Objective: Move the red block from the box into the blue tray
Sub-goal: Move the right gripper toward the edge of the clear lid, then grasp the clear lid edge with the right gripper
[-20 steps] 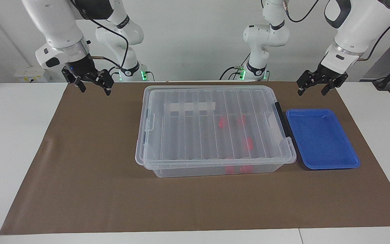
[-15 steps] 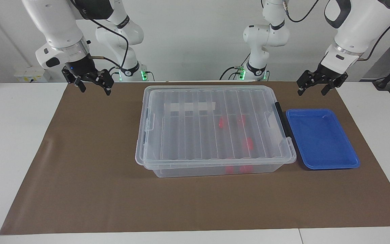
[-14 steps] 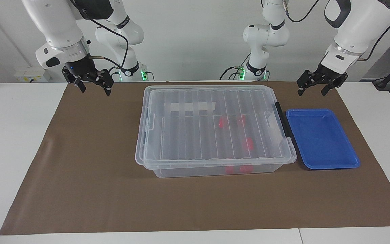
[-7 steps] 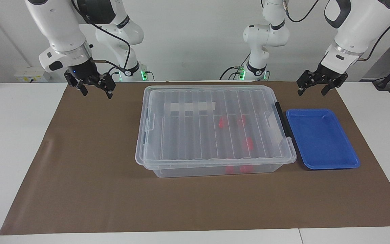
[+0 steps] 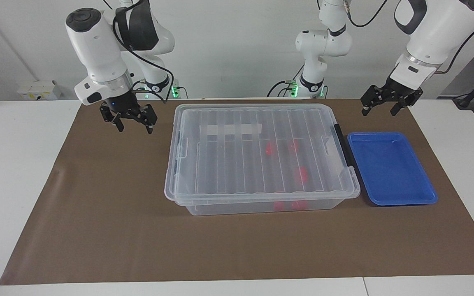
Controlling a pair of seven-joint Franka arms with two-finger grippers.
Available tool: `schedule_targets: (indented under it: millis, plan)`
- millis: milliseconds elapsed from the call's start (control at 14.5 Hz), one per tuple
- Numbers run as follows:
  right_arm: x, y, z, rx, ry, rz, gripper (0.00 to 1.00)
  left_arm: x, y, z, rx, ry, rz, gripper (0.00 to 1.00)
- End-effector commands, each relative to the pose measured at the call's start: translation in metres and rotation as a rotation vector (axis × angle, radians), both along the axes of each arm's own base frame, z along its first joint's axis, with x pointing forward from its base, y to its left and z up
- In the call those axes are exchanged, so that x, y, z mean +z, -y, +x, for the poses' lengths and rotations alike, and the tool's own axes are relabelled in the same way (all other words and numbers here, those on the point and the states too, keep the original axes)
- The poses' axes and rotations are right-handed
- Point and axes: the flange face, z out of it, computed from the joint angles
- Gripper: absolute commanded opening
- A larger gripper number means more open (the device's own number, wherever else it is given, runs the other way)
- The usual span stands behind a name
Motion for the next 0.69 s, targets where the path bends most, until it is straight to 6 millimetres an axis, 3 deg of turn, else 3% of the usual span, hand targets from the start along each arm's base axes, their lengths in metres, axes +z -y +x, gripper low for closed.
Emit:
schedule_targets:
  millis: [0,276,622]
  plan:
    - [-0.016,-0.018,-0.001,-0.012,0.021,0.021,1.00,0.002,-0.001,-0.005,0.009,0.012,0.012,1.00]
    - [-0.046,-0.032,0.006,0.010,0.007,0.020,1.00,0.002,-0.001,-0.005,0.009,0.012,0.012,1.00]
    - [-0.063,-0.053,0.012,0.041,0.019,0.024,1.00,0.002,-0.001,-0.005,0.007,0.012,0.012,1.00]
